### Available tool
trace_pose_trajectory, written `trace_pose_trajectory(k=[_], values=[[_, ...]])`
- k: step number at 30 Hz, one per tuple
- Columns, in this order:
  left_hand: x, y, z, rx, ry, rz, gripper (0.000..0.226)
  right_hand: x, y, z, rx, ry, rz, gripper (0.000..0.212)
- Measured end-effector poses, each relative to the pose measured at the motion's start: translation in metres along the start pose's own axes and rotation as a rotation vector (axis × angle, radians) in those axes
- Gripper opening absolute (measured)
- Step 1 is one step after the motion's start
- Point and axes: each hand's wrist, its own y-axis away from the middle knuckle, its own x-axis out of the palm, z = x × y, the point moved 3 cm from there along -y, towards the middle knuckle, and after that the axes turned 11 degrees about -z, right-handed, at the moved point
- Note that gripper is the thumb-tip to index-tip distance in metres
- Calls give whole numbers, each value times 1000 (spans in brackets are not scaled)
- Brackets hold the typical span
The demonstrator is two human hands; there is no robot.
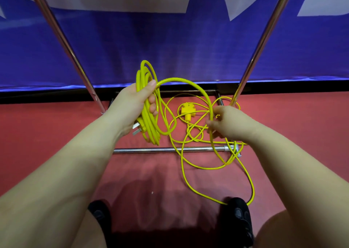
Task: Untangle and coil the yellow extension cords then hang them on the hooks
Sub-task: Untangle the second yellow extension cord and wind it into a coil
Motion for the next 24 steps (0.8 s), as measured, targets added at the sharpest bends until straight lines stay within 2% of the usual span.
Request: trace_pose_trajectory(k=[4, 7, 10, 14, 19, 22, 24], values=[[4, 6, 9, -12, -221, 74, 22, -5, 5, 15, 174, -633, 56, 13], [16, 16, 10, -51, -223, 172, 22, -11, 8, 26, 259, -962, 89, 15], [25, 22, 13, -44, -237, 264, 10, -14, 9, 31, 332, -1189, 34, 20], [31, 29, 15, -143, -194, 391, 14, -14, 4, 29, 332, -1254, -75, 15], [32, 31, 10, -135, -207, 407, 8, -12, -1, 29, 332, -1303, -132, 13], [31, 30, 9, -137, -166, 355, 13, -10, -2, 33, 294, -1308, -70, 16], [30, 28, 9, -152, -103, 297, 11, -5, 2, 38, 219, -1105, 15, 25]])
